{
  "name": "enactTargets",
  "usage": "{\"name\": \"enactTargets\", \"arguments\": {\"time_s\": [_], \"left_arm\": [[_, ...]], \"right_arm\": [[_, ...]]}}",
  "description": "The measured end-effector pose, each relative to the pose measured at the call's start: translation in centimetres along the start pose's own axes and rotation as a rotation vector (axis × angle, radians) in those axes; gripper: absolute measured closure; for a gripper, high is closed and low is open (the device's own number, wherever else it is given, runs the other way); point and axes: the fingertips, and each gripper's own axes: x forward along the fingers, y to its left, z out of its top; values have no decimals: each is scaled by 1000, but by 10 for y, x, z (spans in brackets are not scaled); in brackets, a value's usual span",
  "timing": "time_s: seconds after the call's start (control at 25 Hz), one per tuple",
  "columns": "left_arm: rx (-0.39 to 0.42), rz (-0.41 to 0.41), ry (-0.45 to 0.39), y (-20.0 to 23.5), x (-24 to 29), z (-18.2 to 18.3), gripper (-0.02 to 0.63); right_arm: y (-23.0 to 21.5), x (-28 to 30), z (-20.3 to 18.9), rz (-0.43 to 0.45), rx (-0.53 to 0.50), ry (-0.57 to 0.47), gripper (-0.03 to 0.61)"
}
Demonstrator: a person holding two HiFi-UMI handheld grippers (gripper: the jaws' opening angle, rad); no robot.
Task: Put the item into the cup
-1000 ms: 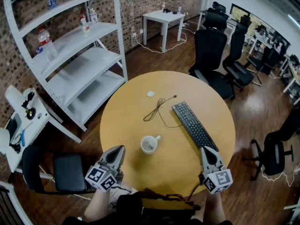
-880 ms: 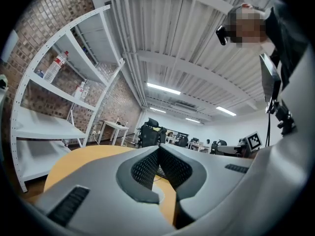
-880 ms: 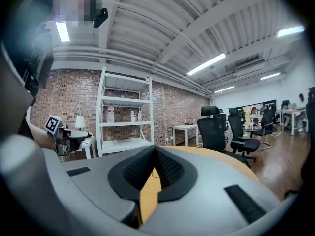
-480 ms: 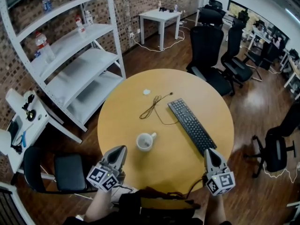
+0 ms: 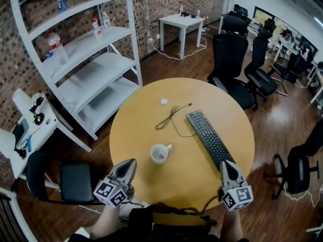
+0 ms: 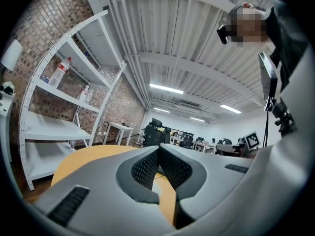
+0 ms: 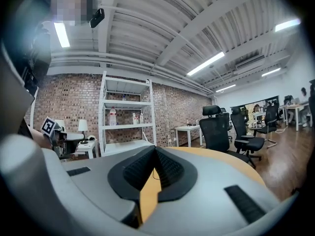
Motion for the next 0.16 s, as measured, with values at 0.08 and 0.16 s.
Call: {"name": "enactTargets", "arguments": {"time_s": [0.08,0.16], "left_arm": [[4,8,-2,1,-3,1,611],[13,17,-7,2,-4,3,611]], "right_arm": [[1,1,0,5,-2,-2,578],[1,1,0,8,-4,-3,578]]}}
